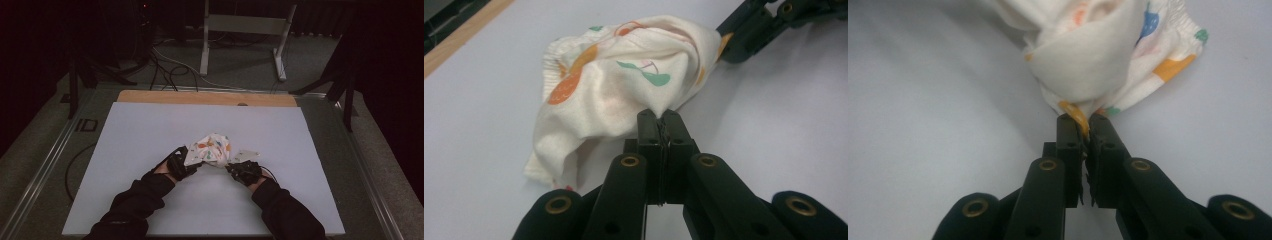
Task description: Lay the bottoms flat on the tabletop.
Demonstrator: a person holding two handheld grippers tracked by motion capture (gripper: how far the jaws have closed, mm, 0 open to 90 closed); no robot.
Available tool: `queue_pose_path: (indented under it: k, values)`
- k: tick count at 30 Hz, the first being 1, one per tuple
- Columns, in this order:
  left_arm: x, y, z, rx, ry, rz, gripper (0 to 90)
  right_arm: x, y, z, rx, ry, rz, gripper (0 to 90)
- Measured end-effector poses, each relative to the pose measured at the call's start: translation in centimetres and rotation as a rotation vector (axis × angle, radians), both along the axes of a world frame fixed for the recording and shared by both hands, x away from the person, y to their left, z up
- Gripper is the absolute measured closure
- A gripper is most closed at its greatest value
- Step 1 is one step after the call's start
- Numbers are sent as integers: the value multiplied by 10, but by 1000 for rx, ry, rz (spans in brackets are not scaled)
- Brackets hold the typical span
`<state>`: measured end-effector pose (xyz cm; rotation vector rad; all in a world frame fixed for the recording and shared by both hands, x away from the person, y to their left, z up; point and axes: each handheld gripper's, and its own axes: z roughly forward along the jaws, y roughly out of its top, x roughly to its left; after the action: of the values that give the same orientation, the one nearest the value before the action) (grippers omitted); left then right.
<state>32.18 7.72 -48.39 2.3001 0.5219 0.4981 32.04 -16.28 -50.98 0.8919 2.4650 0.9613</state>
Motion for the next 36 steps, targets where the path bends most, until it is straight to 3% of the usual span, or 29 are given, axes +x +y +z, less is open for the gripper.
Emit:
queue_pose_path:
  k: [11, 25, 31, 36]
  values:
    - [-9, 32, 17, -12, -14, 40, 900, 0, -15, 19, 44, -34, -21, 851]
    - [-24, 69, 28, 18, -30, 80, 900, -9, -45, 41, 60, -81, -52, 850]
    - [-25, 87, 36, 24, -52, 123, 900, -8, -64, 50, 84, -100, -92, 851]
    - [-23, 98, 47, -7, -72, 157, 900, -8, -78, 64, 111, -135, -136, 850]
